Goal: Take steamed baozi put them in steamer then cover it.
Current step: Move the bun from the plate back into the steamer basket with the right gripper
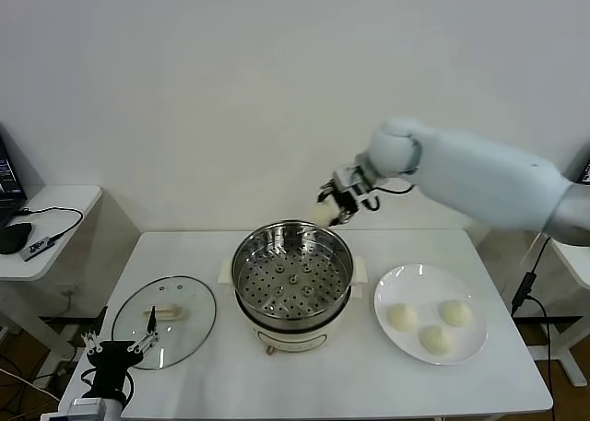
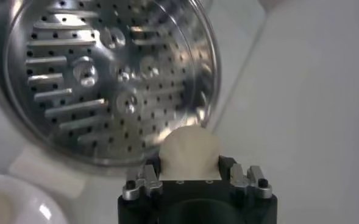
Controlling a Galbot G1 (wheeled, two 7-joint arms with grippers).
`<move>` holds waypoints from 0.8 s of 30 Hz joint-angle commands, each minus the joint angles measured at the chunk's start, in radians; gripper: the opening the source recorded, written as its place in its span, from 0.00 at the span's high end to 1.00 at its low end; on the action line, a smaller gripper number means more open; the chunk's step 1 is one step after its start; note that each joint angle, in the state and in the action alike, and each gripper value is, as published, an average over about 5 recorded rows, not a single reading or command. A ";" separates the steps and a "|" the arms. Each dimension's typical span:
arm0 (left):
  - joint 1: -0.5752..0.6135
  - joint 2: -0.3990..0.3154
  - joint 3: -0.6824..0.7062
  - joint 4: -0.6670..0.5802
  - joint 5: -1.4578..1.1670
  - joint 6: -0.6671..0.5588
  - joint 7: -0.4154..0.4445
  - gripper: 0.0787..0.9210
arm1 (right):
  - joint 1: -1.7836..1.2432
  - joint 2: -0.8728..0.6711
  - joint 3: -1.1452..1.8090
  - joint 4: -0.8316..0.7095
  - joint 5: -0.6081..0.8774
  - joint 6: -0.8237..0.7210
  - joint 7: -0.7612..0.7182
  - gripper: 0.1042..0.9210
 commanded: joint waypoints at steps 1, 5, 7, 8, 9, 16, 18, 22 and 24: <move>-0.001 -0.005 -0.012 -0.007 0.000 0.002 0.000 0.12 | 0.003 0.143 -0.080 -0.017 -0.141 0.182 0.030 0.41; 0.003 -0.003 -0.020 -0.004 0.000 0.000 0.001 0.12 | -0.019 0.147 -0.095 -0.021 -0.218 0.241 0.033 0.41; 0.005 -0.002 -0.023 -0.003 0.000 -0.001 0.001 0.12 | -0.033 0.151 -0.095 -0.036 -0.260 0.276 0.041 0.41; 0.005 -0.002 -0.024 -0.004 0.000 -0.001 0.002 0.12 | -0.042 0.155 -0.094 -0.047 -0.281 0.293 0.047 0.41; 0.005 -0.003 -0.024 -0.005 0.000 -0.001 0.002 0.12 | -0.053 0.159 -0.092 -0.059 -0.303 0.313 0.053 0.41; 0.008 -0.005 -0.028 -0.011 0.001 -0.001 0.002 0.12 | -0.129 0.198 -0.050 -0.175 -0.419 0.414 0.101 0.41; 0.009 -0.005 -0.030 -0.011 0.001 -0.001 0.002 0.12 | -0.143 0.207 -0.043 -0.199 -0.430 0.426 0.107 0.41; 0.010 -0.005 -0.032 -0.015 0.002 -0.001 0.002 0.12 | -0.164 0.216 -0.037 -0.223 -0.442 0.439 0.113 0.41; 0.009 -0.006 -0.032 -0.018 0.003 -0.001 0.002 0.12 | -0.171 0.219 -0.035 -0.226 -0.441 0.441 0.118 0.41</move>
